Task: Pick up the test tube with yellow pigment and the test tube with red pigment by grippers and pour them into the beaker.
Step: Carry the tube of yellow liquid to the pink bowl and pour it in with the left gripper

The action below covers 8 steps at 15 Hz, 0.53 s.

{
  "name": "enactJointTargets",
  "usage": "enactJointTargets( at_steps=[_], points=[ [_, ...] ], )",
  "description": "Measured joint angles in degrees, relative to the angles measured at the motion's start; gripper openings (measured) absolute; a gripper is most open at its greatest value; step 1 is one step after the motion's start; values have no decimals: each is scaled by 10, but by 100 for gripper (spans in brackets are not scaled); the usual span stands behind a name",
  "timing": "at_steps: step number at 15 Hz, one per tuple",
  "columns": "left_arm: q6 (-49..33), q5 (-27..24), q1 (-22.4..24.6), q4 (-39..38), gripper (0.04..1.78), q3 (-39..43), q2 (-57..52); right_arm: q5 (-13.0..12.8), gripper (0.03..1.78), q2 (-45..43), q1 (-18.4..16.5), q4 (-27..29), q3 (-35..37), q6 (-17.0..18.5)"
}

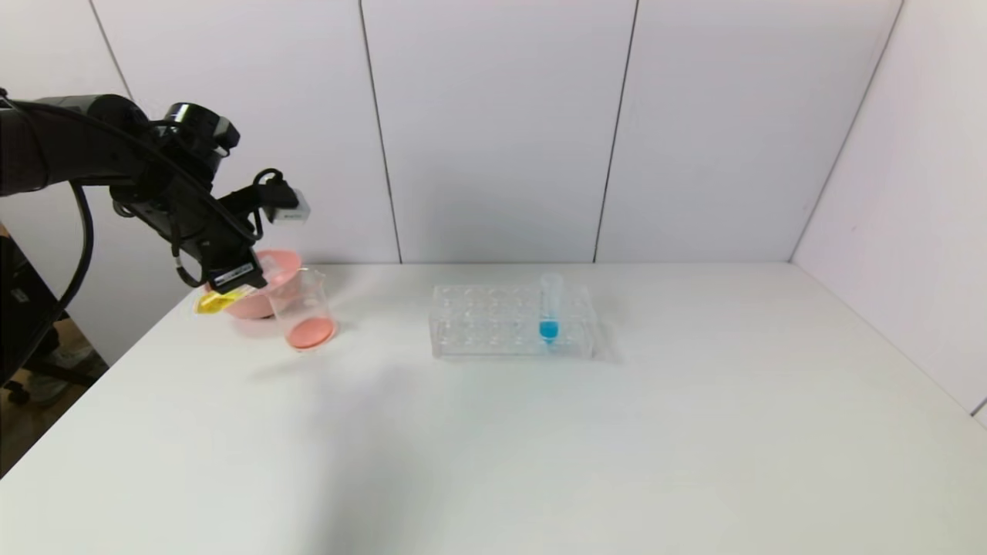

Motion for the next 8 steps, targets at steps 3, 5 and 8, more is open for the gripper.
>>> enactJointTargets(
  at_steps=[3,5,8],
  points=[
    [7,33,-13,0,42,0,-1,0,171,0,0,0,0,0],
    [17,62,-20,0,42,0,-2,0,171,0,0,0,0,0],
    [33,96,-23,-15,42,0,-5,0,171,0,0,0,0,0]
  ],
)
